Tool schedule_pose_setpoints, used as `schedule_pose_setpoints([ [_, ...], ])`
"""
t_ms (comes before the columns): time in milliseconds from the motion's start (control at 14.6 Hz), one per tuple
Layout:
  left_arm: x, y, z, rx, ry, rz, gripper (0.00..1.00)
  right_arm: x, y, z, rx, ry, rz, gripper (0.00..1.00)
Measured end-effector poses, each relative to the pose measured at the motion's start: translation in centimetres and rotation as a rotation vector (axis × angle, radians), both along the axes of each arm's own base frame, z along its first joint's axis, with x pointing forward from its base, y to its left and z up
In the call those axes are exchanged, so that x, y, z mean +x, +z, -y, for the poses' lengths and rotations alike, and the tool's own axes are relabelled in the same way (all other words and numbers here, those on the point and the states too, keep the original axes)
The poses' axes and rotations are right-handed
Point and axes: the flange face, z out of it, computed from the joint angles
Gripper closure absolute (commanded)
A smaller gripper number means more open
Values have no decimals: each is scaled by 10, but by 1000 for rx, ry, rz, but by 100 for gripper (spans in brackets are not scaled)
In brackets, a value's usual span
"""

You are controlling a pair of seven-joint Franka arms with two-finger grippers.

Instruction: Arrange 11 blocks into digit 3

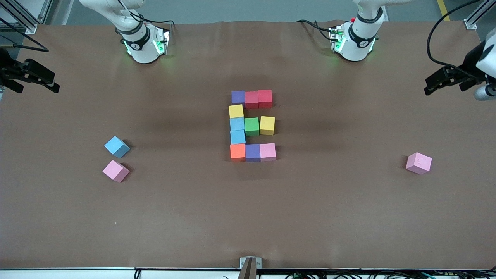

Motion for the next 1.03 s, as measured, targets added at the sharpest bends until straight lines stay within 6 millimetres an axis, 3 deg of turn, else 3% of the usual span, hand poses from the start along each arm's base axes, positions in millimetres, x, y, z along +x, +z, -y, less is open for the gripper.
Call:
schedule_pose_setpoints([
  [274, -16, 0, 15, 4, -32, -3, 0, 0, 0, 0, 0, 0, 0, 0],
  [1029, -8, 16, 20, -20, -49, 42, 0, 0, 0, 0, 0, 0, 0, 0],
])
